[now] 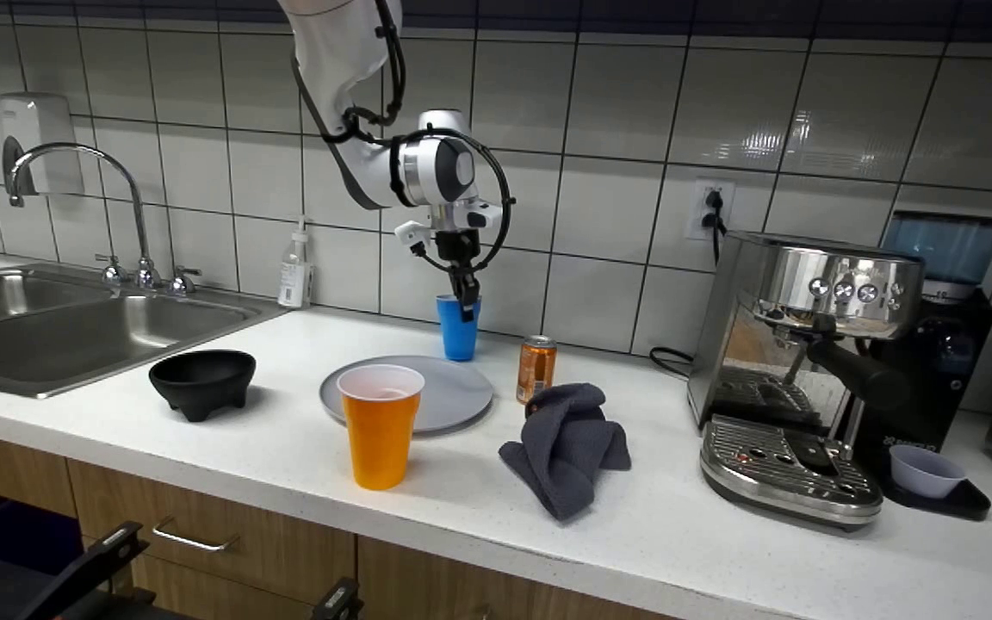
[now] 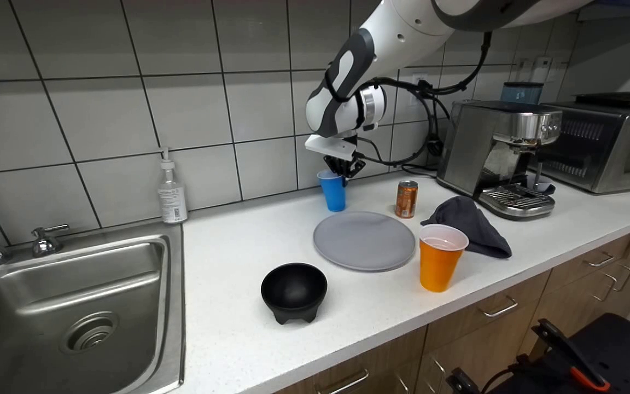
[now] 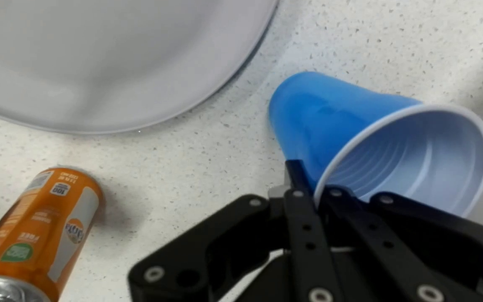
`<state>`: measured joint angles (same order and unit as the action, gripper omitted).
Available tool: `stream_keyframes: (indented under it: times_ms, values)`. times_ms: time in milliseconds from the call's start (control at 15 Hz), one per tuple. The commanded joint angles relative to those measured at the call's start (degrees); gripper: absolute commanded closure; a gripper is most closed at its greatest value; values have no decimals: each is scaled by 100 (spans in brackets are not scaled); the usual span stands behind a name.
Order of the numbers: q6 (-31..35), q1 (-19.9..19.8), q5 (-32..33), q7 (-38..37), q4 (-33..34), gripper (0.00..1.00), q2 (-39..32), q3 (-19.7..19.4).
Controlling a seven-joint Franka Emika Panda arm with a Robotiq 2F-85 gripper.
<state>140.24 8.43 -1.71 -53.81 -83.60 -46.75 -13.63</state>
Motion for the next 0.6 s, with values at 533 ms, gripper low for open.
stream_keyframes:
  times_ms: [533]
  values:
    - [22, -148, -23, 172, -427, 100, 555, 253]
